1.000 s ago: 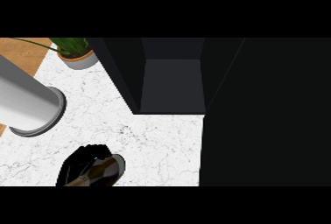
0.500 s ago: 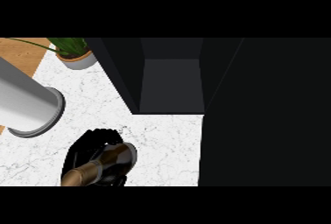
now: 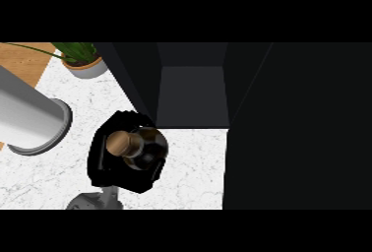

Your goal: Pick up the wine, place it into the cabinet and close the cabinet

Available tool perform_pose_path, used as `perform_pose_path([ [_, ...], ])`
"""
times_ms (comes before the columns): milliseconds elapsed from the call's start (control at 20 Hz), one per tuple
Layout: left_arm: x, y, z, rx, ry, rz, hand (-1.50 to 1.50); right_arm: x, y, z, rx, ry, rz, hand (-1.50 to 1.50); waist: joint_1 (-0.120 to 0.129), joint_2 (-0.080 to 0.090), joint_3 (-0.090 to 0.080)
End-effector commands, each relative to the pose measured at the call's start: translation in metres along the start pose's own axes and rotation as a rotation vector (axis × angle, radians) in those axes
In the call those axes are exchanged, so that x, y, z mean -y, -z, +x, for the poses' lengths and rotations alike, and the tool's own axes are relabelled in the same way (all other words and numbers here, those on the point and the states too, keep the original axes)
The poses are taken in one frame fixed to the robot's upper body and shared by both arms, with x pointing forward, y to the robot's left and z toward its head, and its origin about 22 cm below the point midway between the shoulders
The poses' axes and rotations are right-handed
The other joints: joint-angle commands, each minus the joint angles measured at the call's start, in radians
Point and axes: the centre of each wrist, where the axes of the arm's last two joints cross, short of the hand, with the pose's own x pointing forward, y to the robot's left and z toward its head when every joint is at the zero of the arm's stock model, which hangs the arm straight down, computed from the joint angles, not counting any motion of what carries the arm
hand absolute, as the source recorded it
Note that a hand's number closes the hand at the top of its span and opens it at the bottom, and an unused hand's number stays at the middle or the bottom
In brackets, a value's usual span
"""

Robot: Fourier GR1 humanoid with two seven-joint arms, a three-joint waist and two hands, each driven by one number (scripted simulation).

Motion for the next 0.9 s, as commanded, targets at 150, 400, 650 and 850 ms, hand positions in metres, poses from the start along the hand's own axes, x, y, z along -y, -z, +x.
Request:
perform_pose_path([
  [150, 0.031, 0.04, -0.024, 0.019, 0.148, 0.001, 1.5, -0.018, 0.004, 0.001, 0.005, 0.014, 0.012, -1.5, -0.008, 0.002, 0.0],
  [400, 0.039, 0.036, -0.055, -0.015, 0.195, -0.02, 1.5, -0.003, 0.009, -0.006, 0.017, -0.009, -0.001, -1.5, -0.006, 0.002, 0.0],
  [650, 0.061, 0.051, -0.054, -0.036, 0.213, -0.003, 1.5, -0.003, -0.003, -0.007, 0.013, 0.007, 0.001, -1.5, -0.007, 0.001, 0.0],
  [850, 0.043, 0.06, -0.071, -0.058, 0.21, 0.059, 1.5, 0.006, -0.002, -0.012, 0.013, -0.016, 0.002, -1.5, -0.009, 0.002, 0.0],
])
